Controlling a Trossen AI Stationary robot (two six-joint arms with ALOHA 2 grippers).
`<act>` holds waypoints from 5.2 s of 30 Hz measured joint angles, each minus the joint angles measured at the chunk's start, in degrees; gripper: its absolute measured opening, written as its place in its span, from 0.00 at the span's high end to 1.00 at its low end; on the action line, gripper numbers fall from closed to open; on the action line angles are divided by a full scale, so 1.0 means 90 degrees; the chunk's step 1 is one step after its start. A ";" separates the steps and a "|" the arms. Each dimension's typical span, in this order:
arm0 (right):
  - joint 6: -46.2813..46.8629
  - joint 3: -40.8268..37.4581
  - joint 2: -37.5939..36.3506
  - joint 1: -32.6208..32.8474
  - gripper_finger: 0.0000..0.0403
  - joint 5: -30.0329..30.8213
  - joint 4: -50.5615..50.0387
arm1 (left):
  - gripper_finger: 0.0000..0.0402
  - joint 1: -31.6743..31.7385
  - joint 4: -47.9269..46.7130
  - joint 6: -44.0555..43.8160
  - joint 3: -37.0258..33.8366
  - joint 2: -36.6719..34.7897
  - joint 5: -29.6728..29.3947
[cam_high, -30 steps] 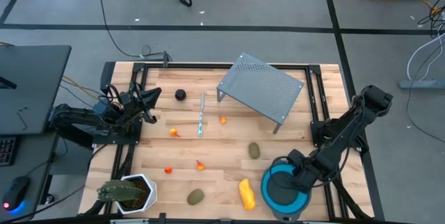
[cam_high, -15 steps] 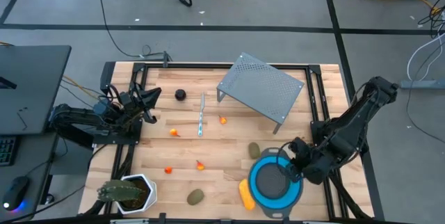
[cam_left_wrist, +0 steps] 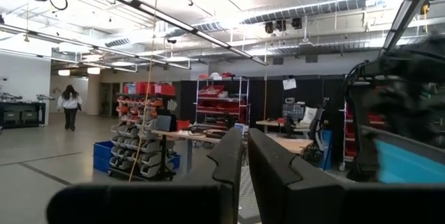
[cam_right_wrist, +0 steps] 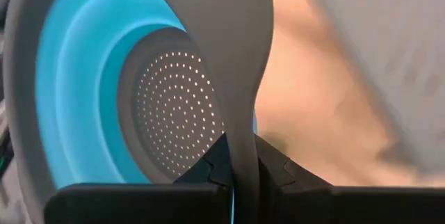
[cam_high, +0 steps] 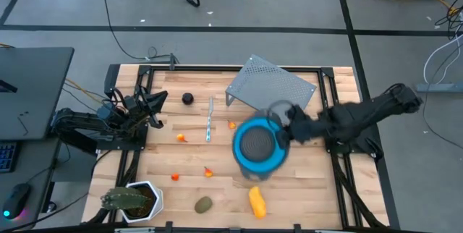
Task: Pick & Place Fruit
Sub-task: Put the blue strainer bowl on the shelf, then put the brown kiwi in the blue strainer bowl on the shelf
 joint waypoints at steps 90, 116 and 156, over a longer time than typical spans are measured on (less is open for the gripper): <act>-0.4283 -0.0024 -0.0707 -0.6763 0.68 -0.2458 -0.2135 | 0.92 0.0000 0.0046 0.0170 0.0000 0.0001 -0.0138; -0.5192 0.1103 -0.0709 -0.6758 0.47 -0.1854 -0.2149 | 0.92 0.0000 0.0049 0.0238 0.0000 -0.0001 -0.0166; -0.8645 -0.1245 -0.0159 -0.1078 0.47 -0.0181 0.5999 | 0.92 0.0000 -0.3463 -0.1427 0.1175 0.0634 -0.0258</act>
